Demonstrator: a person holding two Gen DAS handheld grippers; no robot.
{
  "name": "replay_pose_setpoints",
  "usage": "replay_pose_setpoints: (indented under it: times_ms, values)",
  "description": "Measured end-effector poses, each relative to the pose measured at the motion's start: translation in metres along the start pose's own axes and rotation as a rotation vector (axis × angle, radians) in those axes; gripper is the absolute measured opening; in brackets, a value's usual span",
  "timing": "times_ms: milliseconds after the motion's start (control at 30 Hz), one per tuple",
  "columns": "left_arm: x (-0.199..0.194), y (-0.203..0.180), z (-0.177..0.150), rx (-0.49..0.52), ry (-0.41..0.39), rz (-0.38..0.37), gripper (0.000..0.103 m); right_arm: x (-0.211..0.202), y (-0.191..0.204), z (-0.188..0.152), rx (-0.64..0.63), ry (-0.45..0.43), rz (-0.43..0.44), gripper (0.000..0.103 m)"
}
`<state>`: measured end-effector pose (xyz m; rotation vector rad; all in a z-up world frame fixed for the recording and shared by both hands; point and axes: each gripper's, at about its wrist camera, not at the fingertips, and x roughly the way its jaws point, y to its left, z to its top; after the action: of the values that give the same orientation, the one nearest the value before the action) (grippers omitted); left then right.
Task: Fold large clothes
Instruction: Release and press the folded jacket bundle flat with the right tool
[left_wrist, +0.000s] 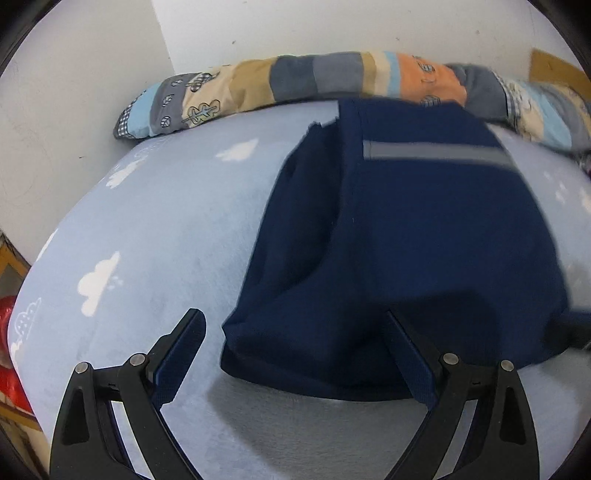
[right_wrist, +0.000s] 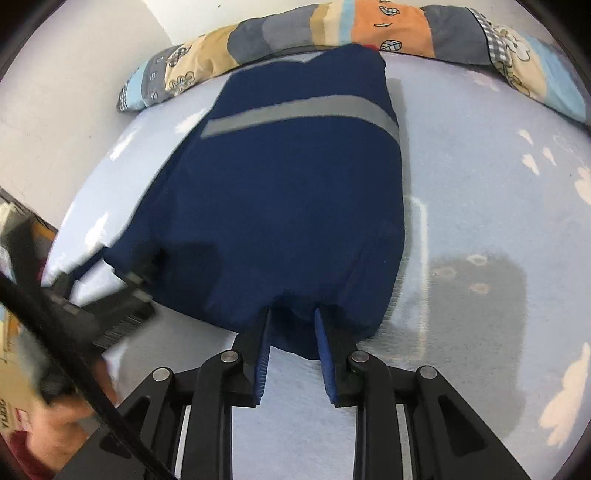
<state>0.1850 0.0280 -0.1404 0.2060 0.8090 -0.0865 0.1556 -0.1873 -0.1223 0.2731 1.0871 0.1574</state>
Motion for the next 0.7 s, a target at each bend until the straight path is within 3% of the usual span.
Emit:
replay_pose_setpoints:
  times_ms: [100, 233, 567, 700]
  values:
    - [-0.01, -0.002, 0.003, 0.007, -0.037, 0.011, 0.096, -0.024, 0.007, 0.001, -0.015, -0.078, 0.042, 0.027]
    - [-0.028, -0.002, 0.011, -0.016, -0.103, 0.008, 0.096, -0.042, 0.016, 0.004, -0.054, -0.171, -0.033, 0.027]
    - [-0.032, -0.011, 0.016, 0.004, -0.134, 0.002, 0.096, -0.014, 0.005, 0.004, -0.045, -0.081, -0.03, 0.027]
    - [-0.029, -0.012, 0.014, 0.021, -0.133, 0.013, 0.096, -0.002, 0.007, 0.001, -0.057, -0.053, -0.045, 0.033]
